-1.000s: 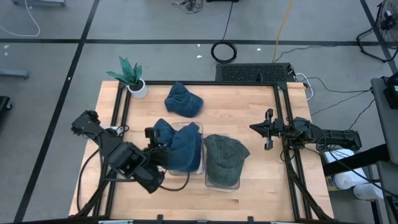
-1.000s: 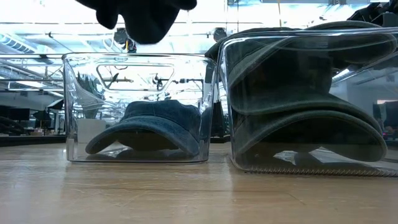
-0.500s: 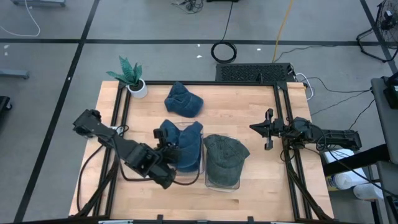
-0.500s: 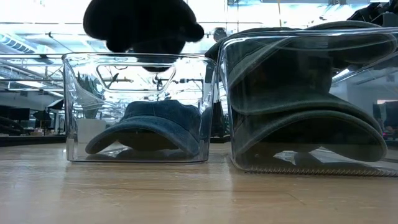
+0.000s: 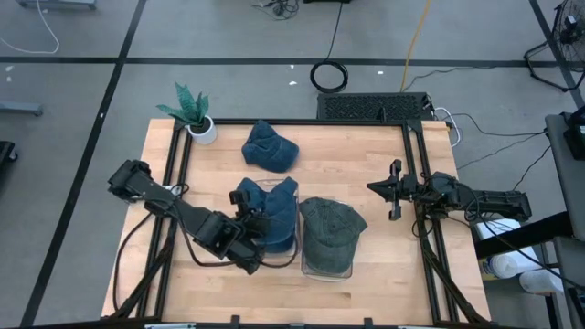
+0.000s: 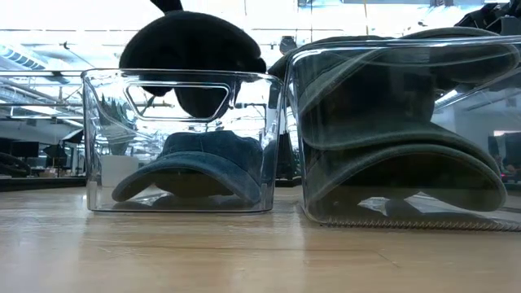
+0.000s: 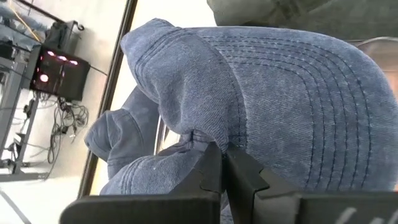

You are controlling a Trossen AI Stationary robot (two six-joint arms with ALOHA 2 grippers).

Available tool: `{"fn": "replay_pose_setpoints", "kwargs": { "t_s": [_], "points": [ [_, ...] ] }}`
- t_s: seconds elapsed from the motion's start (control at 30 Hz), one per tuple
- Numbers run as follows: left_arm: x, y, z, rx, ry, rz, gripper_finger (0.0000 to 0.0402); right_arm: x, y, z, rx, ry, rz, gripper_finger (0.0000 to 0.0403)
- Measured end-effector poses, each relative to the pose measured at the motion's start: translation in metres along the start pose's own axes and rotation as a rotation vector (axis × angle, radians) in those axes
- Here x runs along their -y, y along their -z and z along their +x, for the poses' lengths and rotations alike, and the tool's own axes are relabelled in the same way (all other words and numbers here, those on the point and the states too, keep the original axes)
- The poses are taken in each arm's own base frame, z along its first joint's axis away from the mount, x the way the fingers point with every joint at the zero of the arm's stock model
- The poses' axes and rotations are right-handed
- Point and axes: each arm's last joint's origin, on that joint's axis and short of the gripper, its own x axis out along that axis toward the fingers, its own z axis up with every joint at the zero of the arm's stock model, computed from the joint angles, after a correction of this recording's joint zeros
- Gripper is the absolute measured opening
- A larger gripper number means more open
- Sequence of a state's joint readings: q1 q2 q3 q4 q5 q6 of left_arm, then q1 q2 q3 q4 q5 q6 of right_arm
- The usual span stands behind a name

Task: Pick & Place hat
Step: Put the bottom blue cap into the left transparent bin

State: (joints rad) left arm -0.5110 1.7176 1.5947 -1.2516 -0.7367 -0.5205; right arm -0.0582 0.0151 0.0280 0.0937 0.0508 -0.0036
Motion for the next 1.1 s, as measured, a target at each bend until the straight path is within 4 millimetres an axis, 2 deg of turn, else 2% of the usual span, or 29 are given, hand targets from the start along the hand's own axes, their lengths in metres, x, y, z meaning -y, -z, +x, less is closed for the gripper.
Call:
{"fn": "replay_pose_setpoints", "kwargs": {
  "t_s": [0.37, 1.1],
  "points": [
    [0.007, 0.004, 0.008, 0.005, 0.008, -0.009, 0.0004, 0.000, 0.000, 0.000, 0.000, 0.000, 0.000, 0.0000],
    [0.012, 0.000, 0.012, 0.056, 0.037, -0.031, 0.0004, 0.000, 0.000, 0.000, 0.000, 0.000, 0.000, 0.0000]
  ]
}}
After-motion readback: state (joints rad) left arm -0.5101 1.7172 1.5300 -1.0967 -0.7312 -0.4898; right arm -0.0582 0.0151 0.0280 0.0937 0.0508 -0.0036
